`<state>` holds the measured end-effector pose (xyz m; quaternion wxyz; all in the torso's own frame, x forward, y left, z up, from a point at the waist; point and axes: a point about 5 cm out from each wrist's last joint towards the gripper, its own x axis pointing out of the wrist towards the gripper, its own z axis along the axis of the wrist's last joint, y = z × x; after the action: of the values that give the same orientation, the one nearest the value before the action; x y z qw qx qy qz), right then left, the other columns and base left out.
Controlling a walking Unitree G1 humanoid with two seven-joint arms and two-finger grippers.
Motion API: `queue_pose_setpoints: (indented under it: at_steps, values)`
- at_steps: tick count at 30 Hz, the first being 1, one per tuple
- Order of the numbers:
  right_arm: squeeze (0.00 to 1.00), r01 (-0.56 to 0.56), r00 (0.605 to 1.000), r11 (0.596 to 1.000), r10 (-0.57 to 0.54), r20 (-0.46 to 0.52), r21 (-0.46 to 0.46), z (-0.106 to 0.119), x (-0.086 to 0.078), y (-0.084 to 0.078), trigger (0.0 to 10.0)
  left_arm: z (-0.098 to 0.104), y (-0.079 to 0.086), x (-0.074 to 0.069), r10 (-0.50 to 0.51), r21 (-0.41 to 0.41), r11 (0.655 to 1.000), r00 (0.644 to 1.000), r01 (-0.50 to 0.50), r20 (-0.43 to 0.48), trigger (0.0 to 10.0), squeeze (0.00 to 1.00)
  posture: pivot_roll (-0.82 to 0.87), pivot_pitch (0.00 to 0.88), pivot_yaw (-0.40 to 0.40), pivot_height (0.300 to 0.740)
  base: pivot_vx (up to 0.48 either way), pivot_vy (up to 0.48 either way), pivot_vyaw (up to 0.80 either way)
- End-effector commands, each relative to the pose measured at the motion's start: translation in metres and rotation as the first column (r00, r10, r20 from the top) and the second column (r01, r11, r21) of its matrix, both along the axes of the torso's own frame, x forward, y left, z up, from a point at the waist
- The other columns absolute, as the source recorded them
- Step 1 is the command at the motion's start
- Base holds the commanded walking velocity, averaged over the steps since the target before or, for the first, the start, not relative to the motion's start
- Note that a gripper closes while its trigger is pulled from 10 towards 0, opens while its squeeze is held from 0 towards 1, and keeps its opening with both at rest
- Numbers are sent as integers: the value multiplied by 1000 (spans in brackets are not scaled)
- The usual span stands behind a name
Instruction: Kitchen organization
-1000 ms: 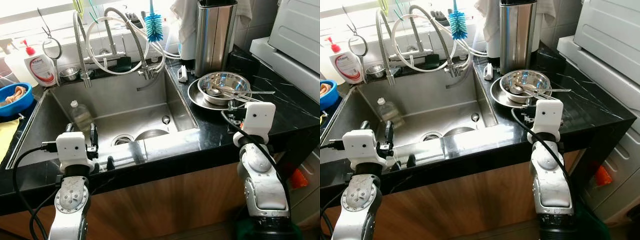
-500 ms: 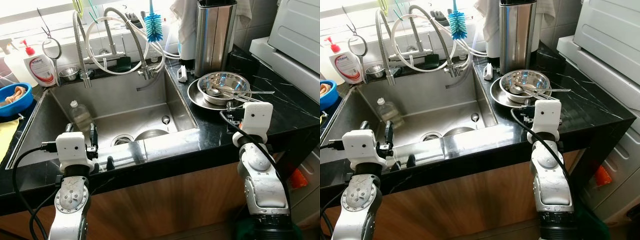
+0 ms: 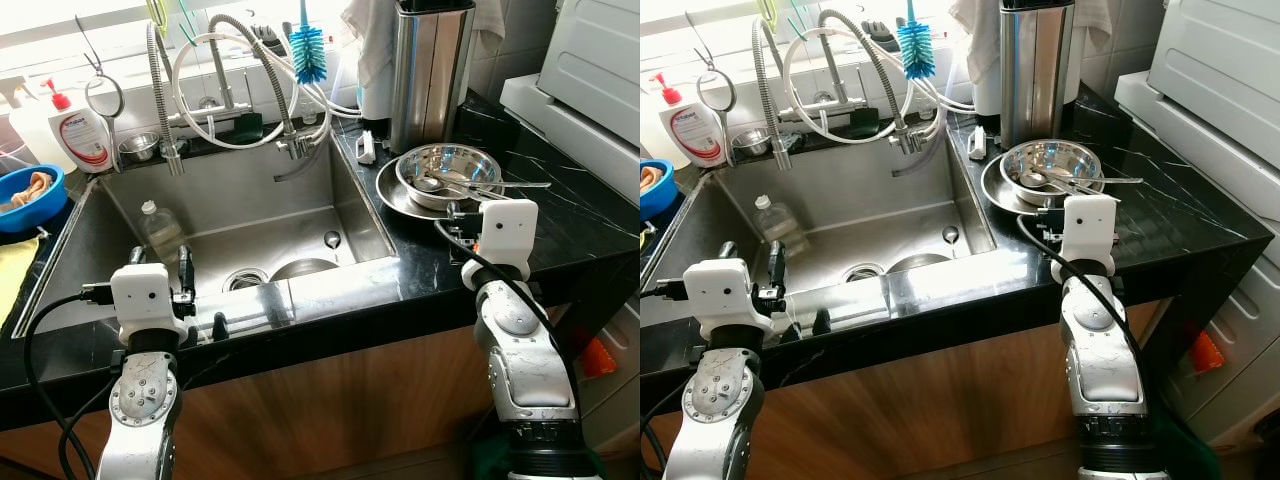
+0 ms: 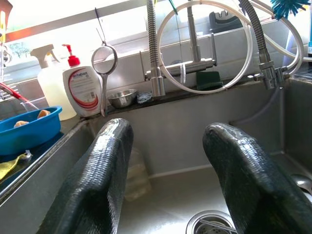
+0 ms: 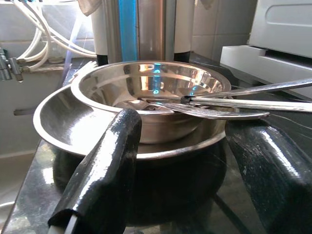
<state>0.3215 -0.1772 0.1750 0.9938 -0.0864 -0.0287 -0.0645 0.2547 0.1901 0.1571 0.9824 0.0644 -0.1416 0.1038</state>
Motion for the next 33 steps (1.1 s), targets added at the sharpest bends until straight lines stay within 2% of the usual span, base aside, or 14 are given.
queue_pose_setpoints:
  at_steps: [1, 12, 22, 33]
  values:
    - [0, -32, 999, 999, 32, 4, 6, 3, 3, 7, 10000, 1, 3, 1, 17, 21, 1000, 1000, -17, 2, 10000, 0, -228, 0, 127, 740, 0, 0, 0]
    - [0, -126, 990, 992, 125, 60, 14, 11, 3, 20, 10000, 1, 3, 1, 16, 22, 1000, 1000, -16, 0, 10000, 0, -228, 0, 128, 740, 0, 0, 0]
    - [0, -184, 982, 983, 184, 44, 5, 9, 3, 27, 10000, 0, 2, 1, 13, 20, 1000, 1000, -13, -4, 10000, 0, -228, 0, 129, 740, 0, 0, 0]
    - [0, -165, 986, 986, 166, 9, -10, 3, 3, 24, 10000, -2, 2, 1, 8, 20, 1000, 1000, -8, -13, 10000, 0, -230, 0, 130, 740, 0, 0, 0]
